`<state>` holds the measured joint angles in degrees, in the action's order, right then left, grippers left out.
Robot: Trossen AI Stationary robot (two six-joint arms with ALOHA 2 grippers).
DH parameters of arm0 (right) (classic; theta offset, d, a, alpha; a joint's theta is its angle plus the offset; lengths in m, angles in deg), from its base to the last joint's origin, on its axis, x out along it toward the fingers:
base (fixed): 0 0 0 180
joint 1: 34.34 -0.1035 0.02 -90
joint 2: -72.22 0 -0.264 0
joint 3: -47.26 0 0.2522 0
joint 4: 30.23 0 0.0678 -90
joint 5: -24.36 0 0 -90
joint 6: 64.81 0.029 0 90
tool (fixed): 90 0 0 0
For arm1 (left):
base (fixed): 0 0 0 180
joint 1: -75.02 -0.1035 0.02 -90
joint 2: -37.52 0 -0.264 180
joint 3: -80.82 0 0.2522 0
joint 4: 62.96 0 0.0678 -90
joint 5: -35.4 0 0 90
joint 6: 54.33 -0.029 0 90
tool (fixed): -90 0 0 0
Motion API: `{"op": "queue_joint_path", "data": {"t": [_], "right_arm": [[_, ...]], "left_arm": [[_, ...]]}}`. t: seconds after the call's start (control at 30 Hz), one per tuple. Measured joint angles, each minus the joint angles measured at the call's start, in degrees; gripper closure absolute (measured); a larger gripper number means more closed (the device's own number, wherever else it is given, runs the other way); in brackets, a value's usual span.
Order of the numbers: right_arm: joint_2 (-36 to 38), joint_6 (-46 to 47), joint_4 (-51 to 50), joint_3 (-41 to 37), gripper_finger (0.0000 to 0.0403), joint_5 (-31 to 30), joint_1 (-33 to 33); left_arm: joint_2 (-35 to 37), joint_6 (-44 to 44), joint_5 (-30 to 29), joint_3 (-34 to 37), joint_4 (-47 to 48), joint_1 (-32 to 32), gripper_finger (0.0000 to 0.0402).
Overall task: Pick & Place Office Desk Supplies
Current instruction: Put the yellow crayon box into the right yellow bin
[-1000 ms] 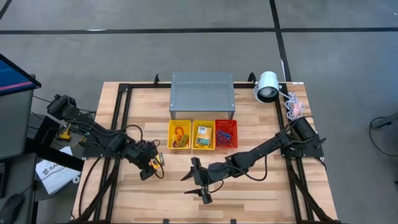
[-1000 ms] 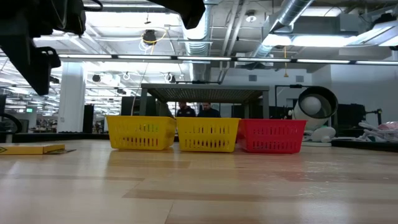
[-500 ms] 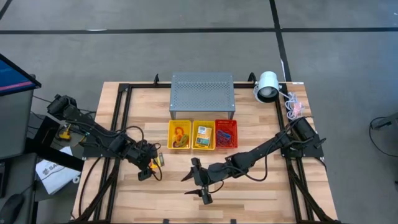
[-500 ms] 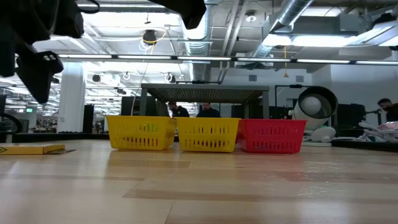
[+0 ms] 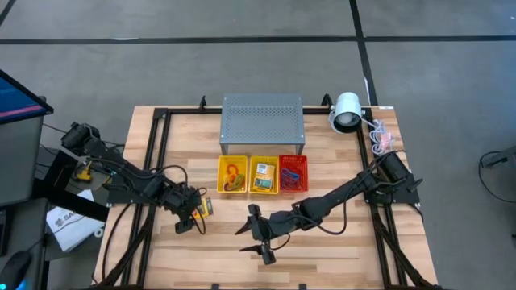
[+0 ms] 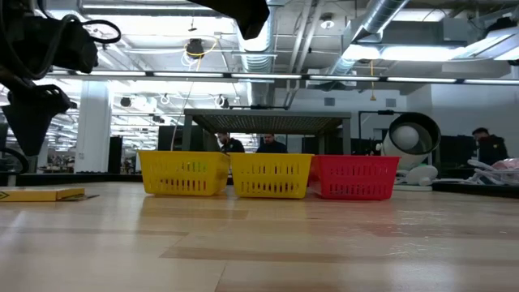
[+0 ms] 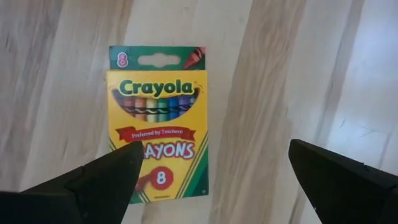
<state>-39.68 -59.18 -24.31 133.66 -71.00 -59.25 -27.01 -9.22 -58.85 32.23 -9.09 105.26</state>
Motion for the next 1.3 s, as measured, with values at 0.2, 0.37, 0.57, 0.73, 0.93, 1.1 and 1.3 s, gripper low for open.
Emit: {"op": "queue_joint_path", "data": {"t": [0.2, 0.37, 0.57, 0.73, 0.93, 1.1, 1.3], "right_arm": [[-0.01, 0.00, -0.04, 0.00, 0.0168, 0.00, 0.01], [0.00, 0.01, -0.70, 0.00, 0.0168, 0.00, 0.24], [-0.01, 0.00, -1.27, 0.00, 0.0168, 0.00, 0.24], [0.00, 0.00, -1.29, 0.00, 0.0168, 0.00, 0.24], [-0.01, 0.00, -1.27, 0.00, 0.0168, 0.00, 0.28], [0.00, 0.02, -1.27, 0.00, 0.0168, 0.00, 0.28], [0.00, 0.48, -1.26, 0.00, 0.0168, 0.00, 0.28]], "left_arm": [[0.42, 7.57, 0.42, 0.00, -0.01, 0.13, 0.0002], [0.42, 6.13, 0.68, 0.00, 0.05, 0.17, 0.0005], [0.42, 6.42, 0.14, 0.00, 1.42, -0.67, 0.0007], [-1.75, 4.69, -0.04, 0.00, 3.40, -2.78, 0.0011], [-8.53, 0.27, 1.23, 0.00, 3.43, -4.02, 0.0028], [-13.70, -0.16, 1.99, -0.20, 2.55, -4.07, 0.0037], [-15.76, -0.36, 2.66, -0.13, -0.03, -4.02, 0.0037]]}}
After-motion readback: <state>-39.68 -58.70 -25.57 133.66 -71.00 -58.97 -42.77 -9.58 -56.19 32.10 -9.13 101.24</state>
